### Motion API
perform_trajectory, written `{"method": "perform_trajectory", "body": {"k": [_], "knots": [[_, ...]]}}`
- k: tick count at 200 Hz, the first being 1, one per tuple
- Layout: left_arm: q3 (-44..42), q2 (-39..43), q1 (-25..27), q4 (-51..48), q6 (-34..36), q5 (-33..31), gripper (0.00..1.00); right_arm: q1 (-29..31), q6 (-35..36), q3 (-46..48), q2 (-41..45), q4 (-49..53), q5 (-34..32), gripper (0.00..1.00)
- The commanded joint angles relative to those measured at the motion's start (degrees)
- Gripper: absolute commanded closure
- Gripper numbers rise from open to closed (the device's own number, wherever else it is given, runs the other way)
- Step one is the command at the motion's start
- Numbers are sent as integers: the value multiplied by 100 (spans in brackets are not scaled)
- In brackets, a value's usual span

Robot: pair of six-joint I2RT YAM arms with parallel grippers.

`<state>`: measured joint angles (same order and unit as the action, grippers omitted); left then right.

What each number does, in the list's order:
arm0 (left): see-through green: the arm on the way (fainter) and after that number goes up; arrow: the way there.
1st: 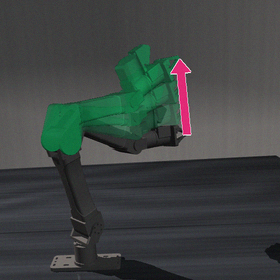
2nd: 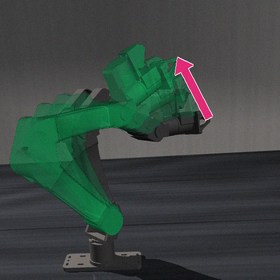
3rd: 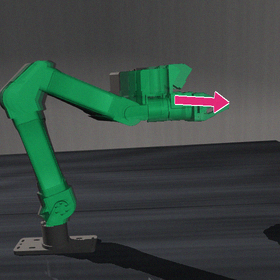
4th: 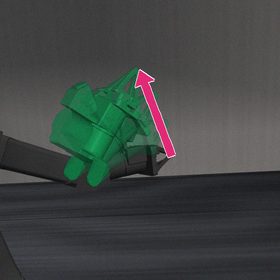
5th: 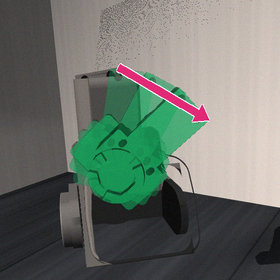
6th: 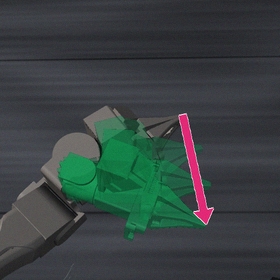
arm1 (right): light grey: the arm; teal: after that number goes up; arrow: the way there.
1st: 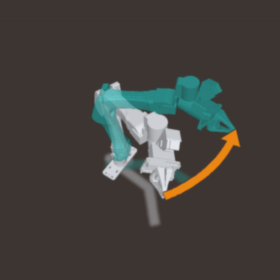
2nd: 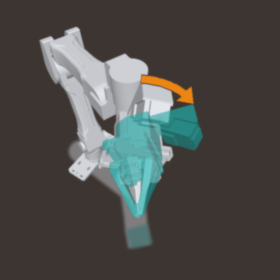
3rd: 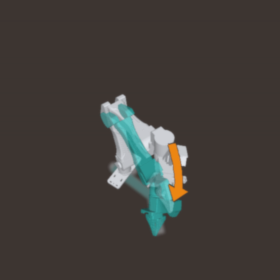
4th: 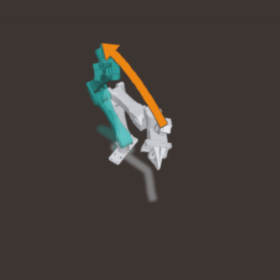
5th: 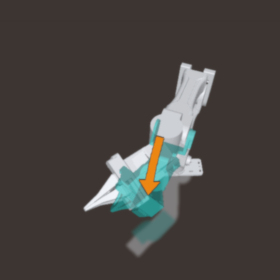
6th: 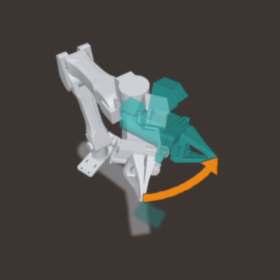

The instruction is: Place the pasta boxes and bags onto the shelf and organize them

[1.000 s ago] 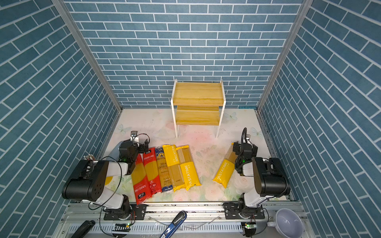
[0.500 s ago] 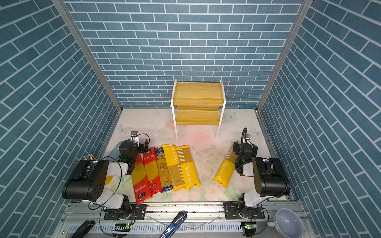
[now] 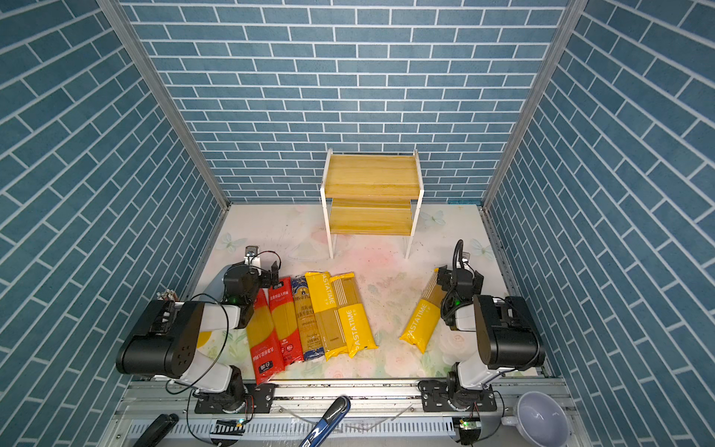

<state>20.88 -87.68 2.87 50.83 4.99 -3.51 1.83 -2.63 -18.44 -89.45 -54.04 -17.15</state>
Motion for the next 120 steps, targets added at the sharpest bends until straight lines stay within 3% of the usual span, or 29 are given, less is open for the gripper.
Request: {"method": "perform_trajectory", "body": {"k": [1, 34, 101, 120], "knots": [[84, -17, -39, -12, 39, 34, 0, 3, -35, -165, 86, -115, 47, 1], [70, -21, -63, 29, -137, -374, 0, -33, -61, -197, 86, -48, 95, 1], [69, -21, -68, 37, -148, -410, 0, -33, -49, -167, 94, -100, 32, 1], [96, 124, -68, -118, -319, -826, 0, 32, -41, -116, 183, -132, -165, 1]]}}
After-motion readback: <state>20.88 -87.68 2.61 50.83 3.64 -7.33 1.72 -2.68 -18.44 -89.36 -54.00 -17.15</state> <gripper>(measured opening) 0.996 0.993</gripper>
